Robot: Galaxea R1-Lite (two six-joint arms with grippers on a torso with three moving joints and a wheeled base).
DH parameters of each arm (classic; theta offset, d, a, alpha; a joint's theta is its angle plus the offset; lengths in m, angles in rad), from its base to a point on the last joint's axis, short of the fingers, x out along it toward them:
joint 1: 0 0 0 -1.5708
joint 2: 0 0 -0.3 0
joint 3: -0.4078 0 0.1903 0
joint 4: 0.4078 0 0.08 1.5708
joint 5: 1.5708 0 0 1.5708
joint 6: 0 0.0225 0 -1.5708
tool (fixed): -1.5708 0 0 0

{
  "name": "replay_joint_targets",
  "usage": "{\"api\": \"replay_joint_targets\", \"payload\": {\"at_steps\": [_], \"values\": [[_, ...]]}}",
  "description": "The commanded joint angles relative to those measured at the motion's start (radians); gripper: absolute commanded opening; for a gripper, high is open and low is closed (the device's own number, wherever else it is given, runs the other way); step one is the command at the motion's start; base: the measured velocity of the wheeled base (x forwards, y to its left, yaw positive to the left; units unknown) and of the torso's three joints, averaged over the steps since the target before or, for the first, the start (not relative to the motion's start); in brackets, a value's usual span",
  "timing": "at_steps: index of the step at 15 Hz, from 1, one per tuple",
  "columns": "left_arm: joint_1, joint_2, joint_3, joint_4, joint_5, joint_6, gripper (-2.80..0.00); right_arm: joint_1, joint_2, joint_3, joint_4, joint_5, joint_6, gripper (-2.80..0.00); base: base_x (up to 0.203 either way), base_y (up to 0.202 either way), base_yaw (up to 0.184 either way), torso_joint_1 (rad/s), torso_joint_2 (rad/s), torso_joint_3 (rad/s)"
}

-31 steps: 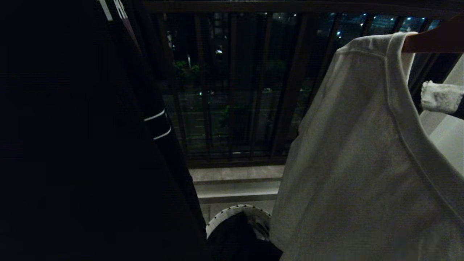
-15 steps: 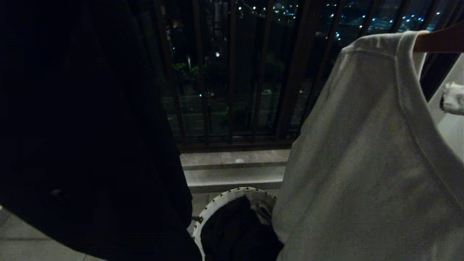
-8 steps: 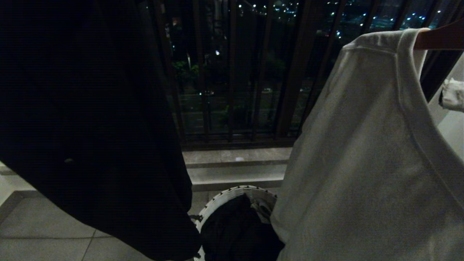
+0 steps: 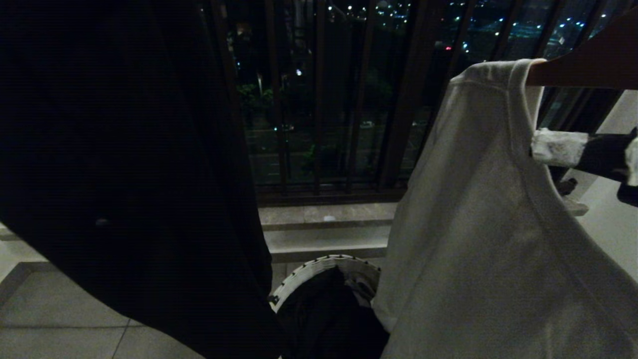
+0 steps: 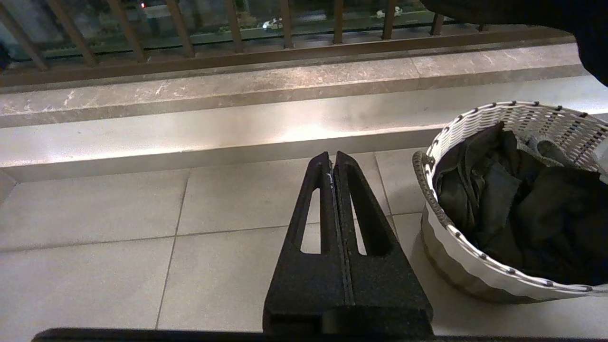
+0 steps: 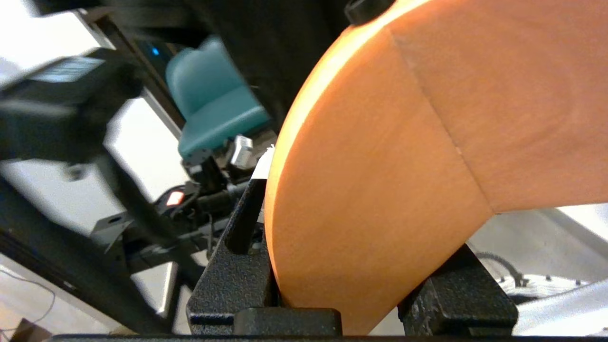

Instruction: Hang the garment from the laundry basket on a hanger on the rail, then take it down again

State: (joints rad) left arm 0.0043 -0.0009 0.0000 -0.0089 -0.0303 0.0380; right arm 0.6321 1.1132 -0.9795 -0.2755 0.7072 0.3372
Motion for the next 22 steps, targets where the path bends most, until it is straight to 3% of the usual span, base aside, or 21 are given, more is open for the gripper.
{"api": "replay_joint_targets", "payload": {"at_steps": [1, 8, 14, 22], "values": [[0.0, -0.001, 0.003, 0.0, 0.0, 0.0, -2.8, 0.0, 0.057, -0.005, -0.003, 0.003, 0.002, -2.8, 0.0, 0.0, 0.0, 0.0, 0.0, 0.0], [0.0, -0.001, 0.003, 0.0, 0.0, 0.0, -2.8, -0.035, 0.237, -0.011, -0.032, 0.007, -0.089, -2.8, 0.0, 0.0, 0.0, 0.0, 0.0, 0.0], [0.0, -0.001, 0.003, 0.0, 0.0, 0.0, -2.8, -0.099, 0.376, -0.011, -0.033, 0.07, -0.189, -2.8, 0.0, 0.0, 0.0, 0.0, 0.0, 0.0], [0.0, -0.001, 0.003, 0.0, 0.0, 0.0, -2.8, -0.101, 0.547, -0.046, -0.032, 0.077, -0.271, -2.8, 0.0, 0.0, 0.0, 0.0, 0.0, 0.0]]}}
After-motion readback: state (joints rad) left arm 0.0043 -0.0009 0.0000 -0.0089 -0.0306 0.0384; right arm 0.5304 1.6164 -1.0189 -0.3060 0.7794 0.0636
